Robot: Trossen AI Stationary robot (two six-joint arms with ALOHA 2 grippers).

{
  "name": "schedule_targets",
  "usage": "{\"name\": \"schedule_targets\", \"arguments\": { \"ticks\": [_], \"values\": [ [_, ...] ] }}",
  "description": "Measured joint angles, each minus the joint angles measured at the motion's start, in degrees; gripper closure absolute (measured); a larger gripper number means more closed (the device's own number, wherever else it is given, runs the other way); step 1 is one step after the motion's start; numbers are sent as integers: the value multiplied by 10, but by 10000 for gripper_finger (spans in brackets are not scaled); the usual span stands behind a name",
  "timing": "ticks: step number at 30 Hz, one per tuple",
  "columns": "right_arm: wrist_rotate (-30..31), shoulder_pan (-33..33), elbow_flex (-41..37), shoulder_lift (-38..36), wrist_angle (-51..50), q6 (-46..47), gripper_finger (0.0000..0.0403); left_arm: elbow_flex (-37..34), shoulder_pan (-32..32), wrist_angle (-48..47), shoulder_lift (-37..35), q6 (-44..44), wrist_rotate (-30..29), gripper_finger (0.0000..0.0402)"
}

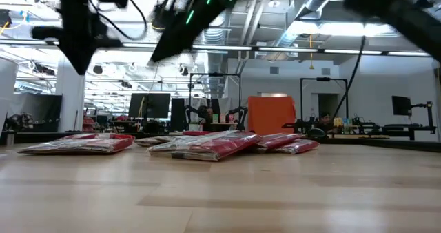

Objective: Sort popcorn bags into baskets
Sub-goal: Put the red popcorn bag into the transparent bin

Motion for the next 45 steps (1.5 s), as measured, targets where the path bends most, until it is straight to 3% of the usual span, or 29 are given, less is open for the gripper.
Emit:
{"name": "schedule_targets", "arguments": {
  "ticks": [7,11,15,20,24,30,34,41,45],
  "values": [
    [92,1,-3,-146,-160,-63,394,0,65,136,134,120,25,401],
    [137,0,1,-251,-206,-41,393,0,93,178,194,172,37,401],
    [226,7,1,-313,-262,0,380,-5,106,190,248,195,42,401],
    [349,51,-1,-369,-307,34,392,-66,128,247,262,192,93,401],
    [413,86,-12,-405,-336,67,396,-107,132,268,262,181,93,401],
    [441,126,-22,-425,-347,114,373,-152,123,320,259,148,136,401],
    [447,139,-22,-425,-352,115,379,-159,95,338,259,120,182,402],
    [443,157,-22,-415,-360,114,390,-163,11,500,264,50,408,401],
    [439,157,-24,-406,-361,114,371,-156,-42,596,263,-6,458,401]
  ]
}}
